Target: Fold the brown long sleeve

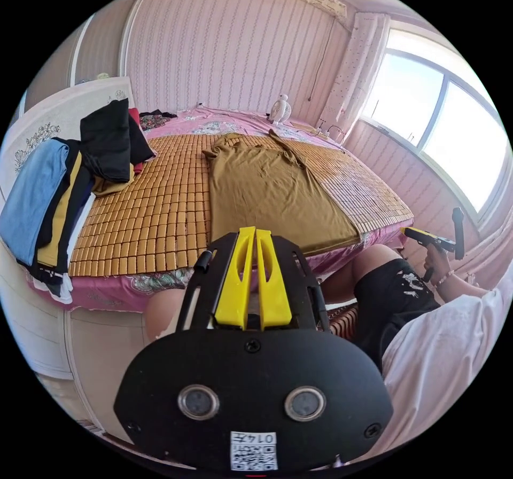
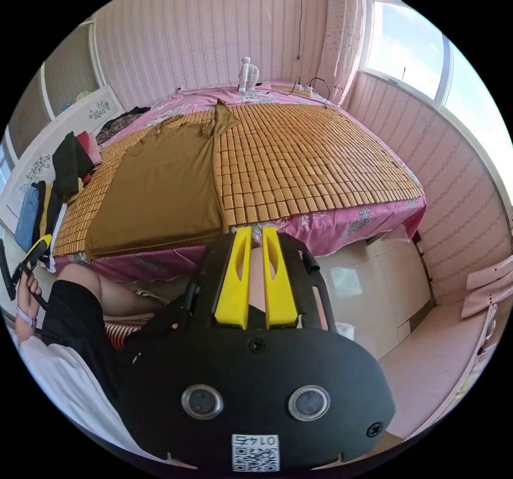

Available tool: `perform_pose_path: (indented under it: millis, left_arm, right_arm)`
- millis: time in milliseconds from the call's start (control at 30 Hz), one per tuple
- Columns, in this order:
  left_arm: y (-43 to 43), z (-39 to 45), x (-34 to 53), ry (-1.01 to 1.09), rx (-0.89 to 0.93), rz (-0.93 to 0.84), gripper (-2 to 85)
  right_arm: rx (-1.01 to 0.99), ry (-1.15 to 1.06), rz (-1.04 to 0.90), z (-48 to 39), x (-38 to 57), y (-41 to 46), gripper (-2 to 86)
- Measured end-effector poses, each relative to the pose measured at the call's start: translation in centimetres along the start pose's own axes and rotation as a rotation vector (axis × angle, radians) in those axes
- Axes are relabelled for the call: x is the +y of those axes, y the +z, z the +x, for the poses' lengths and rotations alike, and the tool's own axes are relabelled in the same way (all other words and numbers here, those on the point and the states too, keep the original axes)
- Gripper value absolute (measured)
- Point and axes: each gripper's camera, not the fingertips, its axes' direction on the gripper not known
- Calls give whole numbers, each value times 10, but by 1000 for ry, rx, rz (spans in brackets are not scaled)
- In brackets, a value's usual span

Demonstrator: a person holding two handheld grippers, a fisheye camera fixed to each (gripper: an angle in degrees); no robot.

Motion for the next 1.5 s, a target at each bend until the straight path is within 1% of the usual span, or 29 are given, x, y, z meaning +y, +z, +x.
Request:
perform_pose_path:
  millis: [133,233,333,433,600,667,700,900,967,1033,1067,1167,1233,1267,1300,1367,1400,1433,1467,1500]
  left_arm:
    - [1,21,-5,54,65,31,-10]
    - [4,33,-14,94,78,30,-10]
    - [10,39,-28,115,101,23,-10]
    - [26,40,-48,127,141,7,-10]
    - [73,39,-98,156,204,-44,-10]
    - [109,37,-130,158,205,-80,-10]
    - [118,36,-138,152,208,-92,-10]
    - [210,18,-212,44,224,-187,-10]
    - [240,17,-234,35,220,-256,-10]
    - [259,21,-244,54,208,-333,-10]
    - [261,24,-250,76,211,-304,-10]
    - [265,30,-266,85,206,-312,-10]
    - [268,33,-278,105,211,-322,-10]
    - [269,36,-285,124,211,-327,-10]
    - [270,38,-289,128,211,-328,-10]
    - [270,44,-305,104,169,-344,-10]
    - [268,46,-310,100,157,-339,-10]
    - [264,51,-321,101,150,-323,-10]
    - [262,56,-333,96,159,-322,-10]
    - [261,59,-340,91,166,-329,-10]
  right_arm:
    - [-120,-20,103,-7,6,-21,42]
    - [-192,-53,159,-15,0,-29,48]
    - [-213,-140,254,-27,-14,-34,52]
    - [-221,-227,307,-43,-42,-28,57]
    - [-288,-374,254,-77,-118,10,52]
    - [-294,-426,225,-92,-153,34,56]
    - [-295,-462,195,-103,-178,53,61]
    - [-265,-516,77,-147,-326,170,69]
    - [-234,-520,44,-160,-372,208,70]
    - [-179,-465,15,-172,-426,258,70]
    - [-171,-450,9,-174,-437,270,69]
    - [-127,-358,-12,-171,-475,317,48]
    - [-107,-296,-130,-156,-490,342,11]
    - [-143,-289,-119,-150,-492,340,8]
    - [-195,-230,-103,-134,-496,331,2]
    - [-282,-152,-18,-105,-491,299,2]
    - [-313,-95,63,-83,-479,270,5]
    - [-317,-51,112,-60,-463,241,9]
    - [-306,-36,119,-49,-454,227,11]
    - [-250,-4,91,-28,-435,205,18]
